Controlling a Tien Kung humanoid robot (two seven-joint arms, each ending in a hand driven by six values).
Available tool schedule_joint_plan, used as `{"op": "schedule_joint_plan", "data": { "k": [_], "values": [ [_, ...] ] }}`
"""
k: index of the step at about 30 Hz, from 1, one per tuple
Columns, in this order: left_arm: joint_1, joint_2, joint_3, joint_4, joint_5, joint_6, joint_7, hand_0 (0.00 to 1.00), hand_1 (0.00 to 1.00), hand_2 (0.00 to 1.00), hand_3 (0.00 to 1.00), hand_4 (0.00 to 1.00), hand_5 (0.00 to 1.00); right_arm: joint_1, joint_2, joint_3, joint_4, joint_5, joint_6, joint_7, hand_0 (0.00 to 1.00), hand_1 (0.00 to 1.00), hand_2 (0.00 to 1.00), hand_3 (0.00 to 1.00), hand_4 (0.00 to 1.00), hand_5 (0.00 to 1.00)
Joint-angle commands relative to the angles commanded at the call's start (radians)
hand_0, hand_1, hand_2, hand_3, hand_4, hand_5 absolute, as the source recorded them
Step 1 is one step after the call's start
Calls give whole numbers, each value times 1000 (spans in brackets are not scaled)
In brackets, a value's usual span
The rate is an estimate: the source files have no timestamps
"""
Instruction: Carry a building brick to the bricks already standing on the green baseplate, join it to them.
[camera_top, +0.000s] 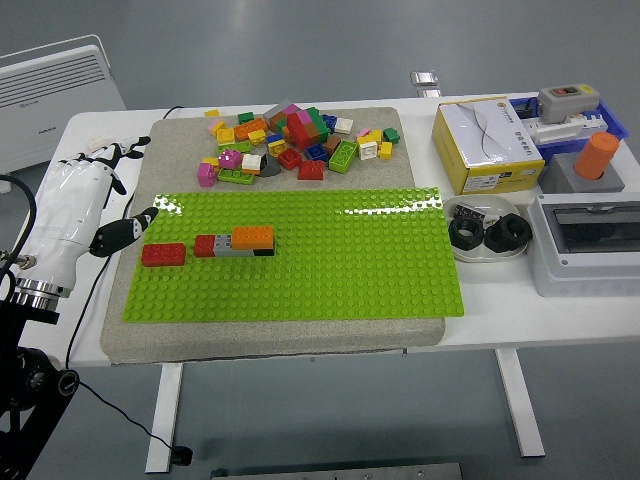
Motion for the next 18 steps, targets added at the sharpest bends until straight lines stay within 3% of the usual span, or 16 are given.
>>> {"op": "schedule_joint_plan", "data": {
  "k": [2, 3, 7, 9, 14, 15, 18],
  "values": [
    [-12, 36, 24, 4, 0, -5, 27, 527, 269, 399, 866, 998, 79, 1, 1, 0, 1, 0, 0, 0, 657, 562, 656, 673, 708, 980],
    [-19, 56, 35, 6, 0, -11, 41, 513, 205, 150, 824, 998, 130, 2, 1, 0, 1, 0, 0, -1, 659, 560, 655, 672, 709, 979],
    [-46, 129, 67, 16, 0, -52, 87, 513, 205, 150, 824, 998, 130, 6, -5, 0, 6, 0, 2, -4, 659, 560, 655, 672, 709, 979],
    [-53, 142, 65, 22, 0, -73, 99, 540, 213, 122, 766, 998, 145, 8, -8, 0, 10, 0, 4, -6, 660, 559, 637, 672, 710, 976],
    [-66, 145, 57, 39, 0, -156, 113, 540, 213, 122, 766, 998, 145, 11, -16, 0, 15, 0, 7, -10, 660, 559, 637, 672, 710, 976],
    [-75, 151, 67, 47, 0, -181, 112, 587, 249, 155, 729, 977, 2, 12, -17, 0, 17, 0, 8, -10, 659, 559, 626, 672, 710, 973],
    [-118, 180, 116, 85, -7, -241, 99, 587, 249, 155, 729, 977, 2, 14, -23, 0, 20, 0, 11, -13, 659, 559, 626, 672, 710, 973]
  ]
}}
